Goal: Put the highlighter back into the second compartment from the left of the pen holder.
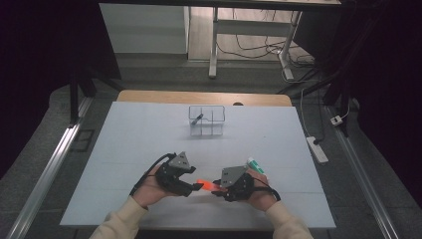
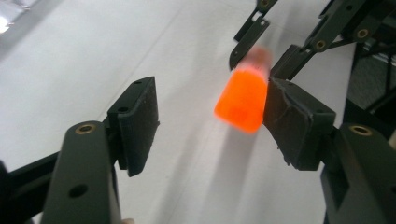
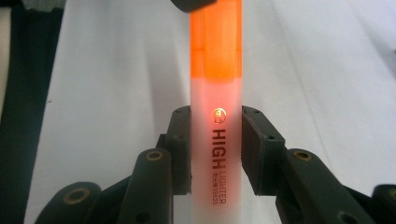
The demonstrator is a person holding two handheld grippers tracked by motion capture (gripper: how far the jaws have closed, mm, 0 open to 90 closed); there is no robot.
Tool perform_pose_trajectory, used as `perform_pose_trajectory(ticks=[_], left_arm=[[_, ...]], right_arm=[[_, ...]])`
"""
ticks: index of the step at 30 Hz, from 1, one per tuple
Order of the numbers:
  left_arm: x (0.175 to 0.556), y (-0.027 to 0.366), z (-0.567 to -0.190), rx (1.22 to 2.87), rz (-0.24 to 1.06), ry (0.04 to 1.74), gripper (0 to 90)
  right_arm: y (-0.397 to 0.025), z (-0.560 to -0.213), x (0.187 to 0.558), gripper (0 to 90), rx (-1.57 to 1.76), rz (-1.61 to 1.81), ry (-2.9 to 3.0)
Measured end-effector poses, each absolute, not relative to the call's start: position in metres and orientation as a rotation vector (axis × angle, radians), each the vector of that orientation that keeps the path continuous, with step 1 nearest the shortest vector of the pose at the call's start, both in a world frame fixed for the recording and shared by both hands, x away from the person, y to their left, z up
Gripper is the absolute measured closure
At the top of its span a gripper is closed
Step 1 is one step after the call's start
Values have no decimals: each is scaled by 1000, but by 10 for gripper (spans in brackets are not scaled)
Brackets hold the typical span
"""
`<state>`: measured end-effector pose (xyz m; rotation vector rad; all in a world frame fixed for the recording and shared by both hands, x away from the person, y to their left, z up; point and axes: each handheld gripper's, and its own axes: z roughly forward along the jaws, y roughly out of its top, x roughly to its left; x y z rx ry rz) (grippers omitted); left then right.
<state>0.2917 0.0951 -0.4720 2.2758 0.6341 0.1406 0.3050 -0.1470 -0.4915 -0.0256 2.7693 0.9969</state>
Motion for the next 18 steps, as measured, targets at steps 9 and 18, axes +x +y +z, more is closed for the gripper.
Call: perform_pose_trajectory(ticks=[9,18], left_arm=[[291,109,-475,2246,173,712,310],[287,130,-483,2239,207,755,304]], right_arm=[[-157,-488,312,653,142,1066,2697],[-167,-483,317,653,253,1178,2629]])
